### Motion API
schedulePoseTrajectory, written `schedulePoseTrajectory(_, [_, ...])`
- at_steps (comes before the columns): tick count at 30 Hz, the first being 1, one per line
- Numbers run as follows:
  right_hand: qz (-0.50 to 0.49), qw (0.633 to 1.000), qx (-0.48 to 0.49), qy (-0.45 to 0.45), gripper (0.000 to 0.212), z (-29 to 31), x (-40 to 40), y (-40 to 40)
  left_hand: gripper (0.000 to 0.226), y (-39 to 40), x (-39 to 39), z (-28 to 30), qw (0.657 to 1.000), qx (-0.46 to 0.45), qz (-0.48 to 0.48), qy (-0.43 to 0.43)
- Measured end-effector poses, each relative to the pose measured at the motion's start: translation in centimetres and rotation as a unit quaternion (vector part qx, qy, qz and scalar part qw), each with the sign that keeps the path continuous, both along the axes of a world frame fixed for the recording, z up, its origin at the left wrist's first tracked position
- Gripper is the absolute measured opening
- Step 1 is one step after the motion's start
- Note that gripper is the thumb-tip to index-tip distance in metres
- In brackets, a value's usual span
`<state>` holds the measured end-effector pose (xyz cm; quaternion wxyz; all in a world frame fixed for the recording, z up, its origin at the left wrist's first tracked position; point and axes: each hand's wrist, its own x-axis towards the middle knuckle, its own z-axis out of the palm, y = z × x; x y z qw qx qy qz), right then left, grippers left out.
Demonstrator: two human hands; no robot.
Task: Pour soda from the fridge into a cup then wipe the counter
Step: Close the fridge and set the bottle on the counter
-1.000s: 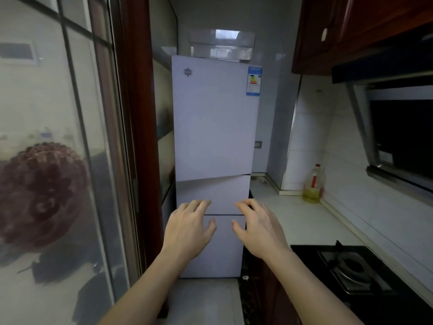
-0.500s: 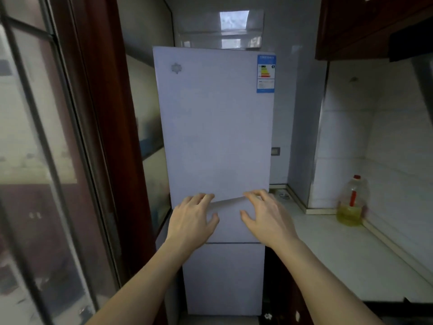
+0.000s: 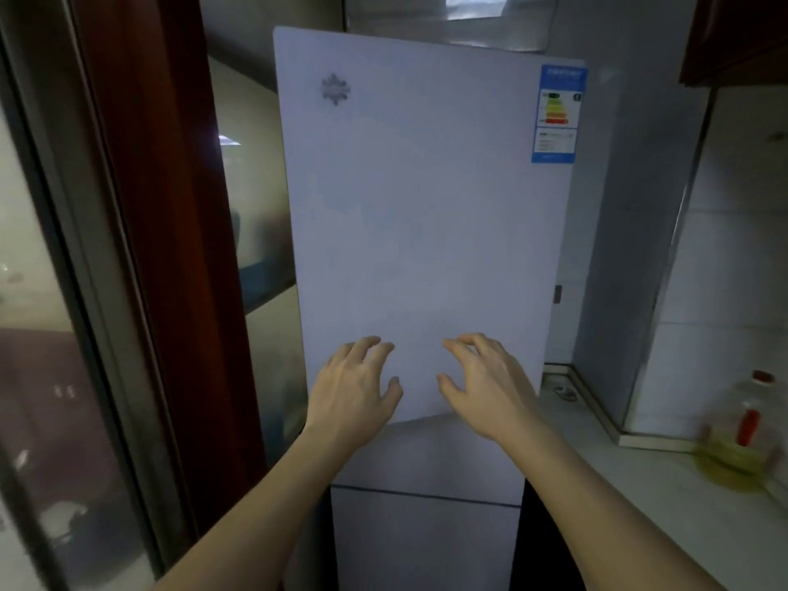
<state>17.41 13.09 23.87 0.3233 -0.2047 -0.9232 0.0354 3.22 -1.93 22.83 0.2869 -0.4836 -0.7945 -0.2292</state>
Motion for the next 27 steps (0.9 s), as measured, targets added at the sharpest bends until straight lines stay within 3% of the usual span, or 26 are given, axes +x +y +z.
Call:
schedulePoseTrajectory(3, [0.004,1.0,0.005,0.004,0.057,0.7,-3.4,2.0,0.053,2.5,-3.4,0.4,1.0,0.019,-0.002,0.008])
schedulePoseTrajectory(8, [-0.011,0.999,0.008,0.031,0.07,2.2,-9.1,6.1,0.07,7.2,-9.7,1.5,0.995,0.005,-0.007,0.1])
schedulePoseTrajectory(13, [-0.036,0.996,0.069,0.043,0.074,1.5,-14.8,10.1,0.082,11.1,-15.3,0.6,0.99,0.009,0.012,0.138])
schedulePoseTrajectory(18, [-0.073,0.991,0.102,0.054,0.076,0.9,-19.0,12.4,0.08,13.5,-18.9,-0.6,0.98,0.065,0.009,0.186])
schedulePoseTrajectory(27, [-0.106,0.982,0.15,0.047,0.071,-0.4,-23.1,16.2,0.072,17.2,-24.8,-0.7,0.976,0.099,0.0,0.195])
